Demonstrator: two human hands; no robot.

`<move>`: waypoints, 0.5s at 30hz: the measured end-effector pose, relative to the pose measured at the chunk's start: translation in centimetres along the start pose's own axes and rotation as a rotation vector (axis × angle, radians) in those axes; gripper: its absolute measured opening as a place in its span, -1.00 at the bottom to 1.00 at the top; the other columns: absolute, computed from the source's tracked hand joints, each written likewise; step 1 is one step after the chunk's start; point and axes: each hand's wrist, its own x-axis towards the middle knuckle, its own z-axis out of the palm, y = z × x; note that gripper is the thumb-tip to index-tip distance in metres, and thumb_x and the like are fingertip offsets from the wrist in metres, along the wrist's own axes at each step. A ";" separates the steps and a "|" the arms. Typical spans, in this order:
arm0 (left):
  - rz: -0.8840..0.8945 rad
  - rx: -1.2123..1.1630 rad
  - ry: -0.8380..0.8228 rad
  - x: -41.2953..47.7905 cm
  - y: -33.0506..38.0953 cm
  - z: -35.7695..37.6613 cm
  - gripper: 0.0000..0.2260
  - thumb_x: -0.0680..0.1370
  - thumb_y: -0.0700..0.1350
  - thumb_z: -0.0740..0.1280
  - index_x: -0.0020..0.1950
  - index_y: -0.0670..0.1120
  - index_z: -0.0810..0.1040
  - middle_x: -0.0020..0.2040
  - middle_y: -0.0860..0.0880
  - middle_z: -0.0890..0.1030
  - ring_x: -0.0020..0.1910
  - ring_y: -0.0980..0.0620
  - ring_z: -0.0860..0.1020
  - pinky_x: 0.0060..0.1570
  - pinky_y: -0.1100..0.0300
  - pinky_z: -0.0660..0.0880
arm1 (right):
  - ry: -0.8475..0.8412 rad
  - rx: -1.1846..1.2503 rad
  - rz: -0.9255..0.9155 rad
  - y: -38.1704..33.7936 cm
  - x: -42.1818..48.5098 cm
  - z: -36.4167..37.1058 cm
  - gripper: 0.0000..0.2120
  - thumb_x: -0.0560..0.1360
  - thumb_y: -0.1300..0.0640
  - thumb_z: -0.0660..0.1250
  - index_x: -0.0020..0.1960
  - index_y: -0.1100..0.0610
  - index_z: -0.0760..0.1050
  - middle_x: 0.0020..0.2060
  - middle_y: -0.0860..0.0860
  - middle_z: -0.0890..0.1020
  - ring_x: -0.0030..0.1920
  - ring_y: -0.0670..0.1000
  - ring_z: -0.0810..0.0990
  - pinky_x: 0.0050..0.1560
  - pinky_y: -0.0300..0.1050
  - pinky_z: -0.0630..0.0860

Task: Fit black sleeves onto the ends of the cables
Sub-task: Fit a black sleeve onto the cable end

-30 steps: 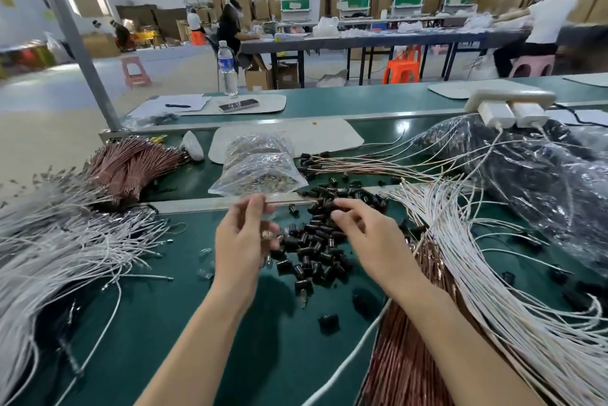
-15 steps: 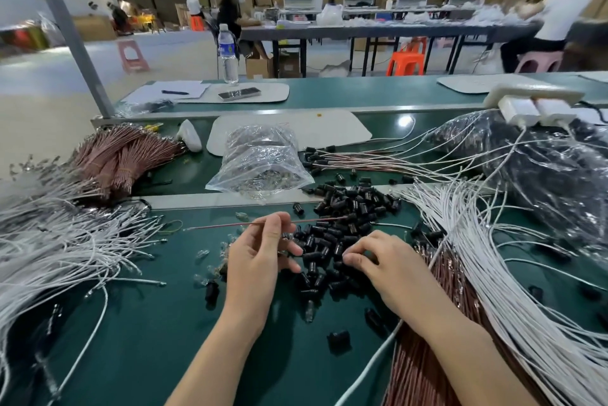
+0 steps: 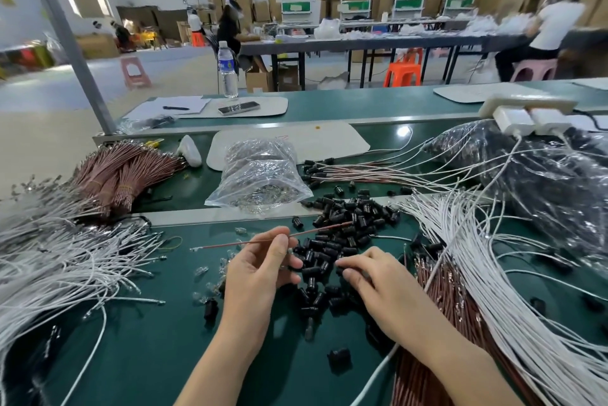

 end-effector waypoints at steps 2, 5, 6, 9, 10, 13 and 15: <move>-0.014 -0.034 -0.019 0.1 0.2 0.0 -0.85 0.48 -0.07 0.42 -0.02 -0.06 0.74 -0.07 -0.14 0.71 -0.29 0.04 0.62 -0.37 0.23 0.56 | 0.093 0.184 0.044 0.1 0.2 -0.4 -0.80 0.66 0.03 0.26 0.24 -0.17 0.55 0.03 -0.27 0.54 0.07 -0.32 0.49 0.04 -0.53 0.34; -0.032 -0.073 -0.053 0.2 0.3 -0.1 -0.85 0.46 -0.08 0.42 -0.03 -0.03 0.75 -0.05 -0.14 0.71 -0.28 0.05 0.63 -0.36 0.23 0.57 | 0.228 0.493 0.161 0.4 0.6 -1.0 -0.85 0.63 0.07 0.32 0.15 -0.13 0.56 -0.06 -0.17 0.66 -0.02 -0.29 0.59 -0.03 -0.49 0.44; -0.040 -0.075 -0.058 0.2 0.3 -0.1 -0.85 0.46 -0.08 0.42 -0.02 -0.03 0.75 -0.05 -0.15 0.72 -0.28 0.05 0.63 -0.36 0.23 0.57 | 0.271 0.624 0.218 0.4 0.8 -1.3 -0.86 0.62 0.08 0.34 0.15 -0.09 0.58 -0.11 -0.12 0.69 -0.07 -0.24 0.63 -0.06 -0.43 0.49; -0.048 -0.065 -0.073 0.3 0.2 -0.1 -0.84 0.46 -0.08 0.43 -0.01 -0.04 0.75 -0.02 -0.17 0.72 -0.26 0.03 0.64 -0.34 0.22 0.58 | 0.351 1.184 0.340 0.4 1.3 -1.8 -0.74 0.50 0.13 0.41 0.17 0.15 0.61 -0.05 0.06 0.74 -0.08 -0.05 0.70 -0.04 -0.23 0.62; -0.049 -0.062 -0.078 0.2 0.3 -0.1 -0.84 0.46 -0.08 0.43 -0.01 -0.04 0.75 -0.02 -0.17 0.72 -0.26 0.03 0.65 -0.34 0.22 0.58 | 0.357 1.351 0.346 0.3 1.4 -2.0 -0.67 0.45 0.15 0.41 0.19 0.23 0.59 -0.02 0.13 0.74 -0.07 0.00 0.71 -0.04 -0.22 0.65; -0.049 -0.041 -0.096 0.4 0.1 0.1 -0.84 0.46 -0.09 0.43 -0.01 -0.05 0.75 -0.02 -0.17 0.72 -0.26 0.02 0.65 -0.33 0.21 0.59 | 0.335 1.598 0.343 0.1 1.4 -2.2 -0.60 0.45 0.20 0.38 0.25 0.32 0.52 0.07 0.24 0.71 0.01 0.08 0.72 -0.03 -0.20 0.67; -0.051 -0.030 -0.106 0.2 0.0 0.2 -0.85 0.46 -0.09 0.43 -0.02 -0.04 0.75 -0.03 -0.17 0.72 -0.26 0.03 0.65 -0.33 0.22 0.59 | 0.309 1.652 0.349 -0.1 1.3 -2.1 -0.64 0.51 0.23 0.35 0.28 0.32 0.49 0.10 0.25 0.70 0.05 0.11 0.72 0.00 -0.18 0.67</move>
